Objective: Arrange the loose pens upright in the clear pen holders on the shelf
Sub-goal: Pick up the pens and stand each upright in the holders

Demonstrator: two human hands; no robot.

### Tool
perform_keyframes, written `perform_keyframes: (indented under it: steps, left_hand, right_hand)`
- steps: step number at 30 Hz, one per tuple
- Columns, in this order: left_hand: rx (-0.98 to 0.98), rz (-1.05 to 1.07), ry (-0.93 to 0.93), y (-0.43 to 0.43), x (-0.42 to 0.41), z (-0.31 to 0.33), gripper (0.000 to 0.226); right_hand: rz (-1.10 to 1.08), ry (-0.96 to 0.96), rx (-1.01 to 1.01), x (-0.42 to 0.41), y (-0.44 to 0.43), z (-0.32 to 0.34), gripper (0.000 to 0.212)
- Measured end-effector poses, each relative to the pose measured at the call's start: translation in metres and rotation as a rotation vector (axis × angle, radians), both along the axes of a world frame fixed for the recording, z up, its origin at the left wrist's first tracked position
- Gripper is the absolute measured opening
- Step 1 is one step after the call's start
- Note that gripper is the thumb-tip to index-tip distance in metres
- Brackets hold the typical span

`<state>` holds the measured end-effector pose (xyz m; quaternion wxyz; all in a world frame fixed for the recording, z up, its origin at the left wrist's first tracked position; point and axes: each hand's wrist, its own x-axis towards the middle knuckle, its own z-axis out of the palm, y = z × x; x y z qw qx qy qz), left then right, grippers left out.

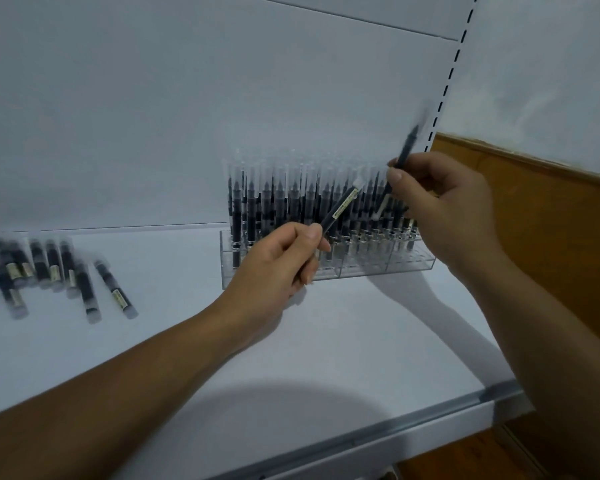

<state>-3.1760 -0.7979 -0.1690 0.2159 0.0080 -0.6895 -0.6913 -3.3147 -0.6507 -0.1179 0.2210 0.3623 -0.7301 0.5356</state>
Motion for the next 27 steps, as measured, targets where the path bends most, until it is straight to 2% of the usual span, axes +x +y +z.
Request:
perform_keyframes:
  steps: [4,8,13,27]
  left_hand:
    - [-0.005,0.009,0.009,0.000,0.000,0.000,0.029]
    - [-0.018,0.002,0.011,-0.001,0.000,0.000,0.028]
    - [-0.025,-0.004,0.011,0.000,0.000,0.000,0.027]
    - [-0.043,0.024,0.006,-0.001,-0.001,-0.004,0.019]
  right_hand:
    - [-0.003,-0.108,0.033,-0.006,-0.009,-0.002,0.012]
    - [-0.040,-0.122,0.126,-0.011,-0.017,-0.005,0.012]
    - [-0.117,-0.113,0.376,-0.014,-0.021,-0.013,0.017]
    - [-0.155,-0.145,0.540,-0.004,-0.020,-0.013,0.022]
